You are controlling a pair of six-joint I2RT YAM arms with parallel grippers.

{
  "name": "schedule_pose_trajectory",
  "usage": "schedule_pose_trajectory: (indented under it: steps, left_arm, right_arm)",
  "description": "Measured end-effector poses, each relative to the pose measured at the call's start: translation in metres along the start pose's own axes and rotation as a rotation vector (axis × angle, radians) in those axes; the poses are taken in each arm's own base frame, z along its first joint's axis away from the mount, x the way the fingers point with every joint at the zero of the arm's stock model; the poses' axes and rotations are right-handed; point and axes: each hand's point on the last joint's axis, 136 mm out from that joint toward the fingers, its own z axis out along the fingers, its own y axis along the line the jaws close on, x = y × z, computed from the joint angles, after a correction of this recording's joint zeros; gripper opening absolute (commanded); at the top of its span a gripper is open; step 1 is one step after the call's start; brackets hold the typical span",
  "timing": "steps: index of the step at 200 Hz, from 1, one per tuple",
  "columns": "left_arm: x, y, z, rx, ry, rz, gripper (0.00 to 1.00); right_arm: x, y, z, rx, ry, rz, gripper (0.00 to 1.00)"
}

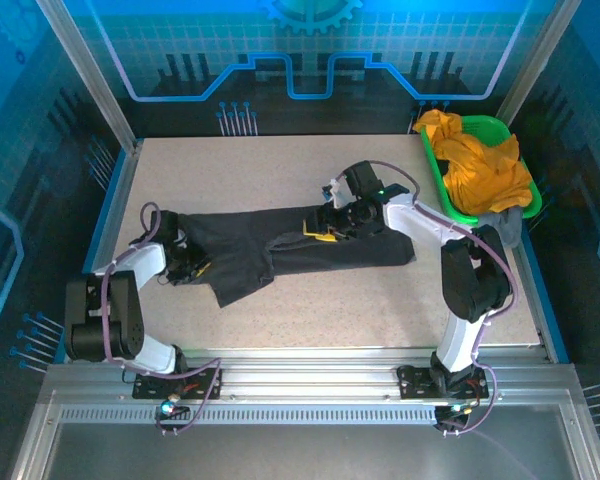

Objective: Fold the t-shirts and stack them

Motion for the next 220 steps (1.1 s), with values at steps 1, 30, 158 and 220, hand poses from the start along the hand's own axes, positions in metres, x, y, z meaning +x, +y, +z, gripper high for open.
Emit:
schedule_pose_trajectory:
  steps: [1, 30, 158, 220]
  left_arm:
    - [0.000, 0.000, 0.000, 0.001, -0.001, -0.001, 0.06]
    - [0.000, -0.009, -0.007, 0.034, -0.012, -0.009, 0.00]
    - [-0.053, -0.066, -0.048, 0.013, -0.068, -0.220, 0.00]
    - [-0.034, -0.042, -0.029, -0.124, 0.058, -0.243, 0.00]
  right_arm:
    - [0.000, 0.000, 0.000, 0.000, 0.000, 0.000, 0.51]
    - [-0.001, -0.002, 0.002, 0.002, 0.004, 0.004, 0.51]
    - [-0.005, -0.001, 0.003, 0.009, 0.007, 0.010, 0.50]
    - [-0.002, -0.013, 0.002, 0.020, 0.010, 0.038, 0.50]
